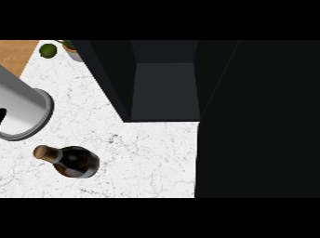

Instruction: Pick up the wine, place it into the cabinet and close the cabinet

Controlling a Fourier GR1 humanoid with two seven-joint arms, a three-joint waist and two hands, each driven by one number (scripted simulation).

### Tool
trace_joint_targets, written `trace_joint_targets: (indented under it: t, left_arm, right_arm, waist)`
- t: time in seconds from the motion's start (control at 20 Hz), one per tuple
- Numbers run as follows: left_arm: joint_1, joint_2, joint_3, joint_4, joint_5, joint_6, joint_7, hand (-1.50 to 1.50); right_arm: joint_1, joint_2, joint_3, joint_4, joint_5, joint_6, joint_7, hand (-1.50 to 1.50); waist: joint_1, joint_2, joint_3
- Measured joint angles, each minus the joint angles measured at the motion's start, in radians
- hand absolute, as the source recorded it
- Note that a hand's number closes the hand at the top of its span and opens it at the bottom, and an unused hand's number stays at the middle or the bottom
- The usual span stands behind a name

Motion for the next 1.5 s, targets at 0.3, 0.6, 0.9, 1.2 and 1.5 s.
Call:
trace_joint_targets:
  t: [0.3,0.6,0.9,1.2,1.5]
  left_arm:
    - [0.079,-0.034,0.011,0.172,0.006,-0.089,-0.198,-1.50]
    - [0.087,-0.045,0.058,0.352,-0.049,-0.107,-0.394,-1.50]
    - [0.106,-0.049,0.095,0.513,-0.062,-0.137,-0.543,-1.50]
    - [0.093,-0.040,0.119,0.698,-0.043,-0.196,-0.657,-1.50]
    - [0.078,-0.025,0.138,0.860,-0.006,-0.281,-0.748,-1.50]
  right_arm:
    - [0.023,0.014,0.005,0.008,-0.002,0.027,-0.033,-1.50]
    - [0.076,0.013,-0.018,0.011,-0.009,0.075,-0.082,-1.50]
    - [0.060,0.014,-0.029,0.016,-0.015,0.083,-0.069,-1.50]
    - [0.068,0.018,-0.040,0.018,-0.023,0.101,-0.074,-1.50]
    - [0.081,0.024,-0.048,0.021,-0.031,0.120,-0.086,-1.50]
  waist:
    - [-0.002,0.002,0.000]
    - [-0.006,0.002,0.001]
    - [0.000,0.003,0.001]
    - [-0.001,0.003,0.001]
    - [-0.002,0.003,0.001]
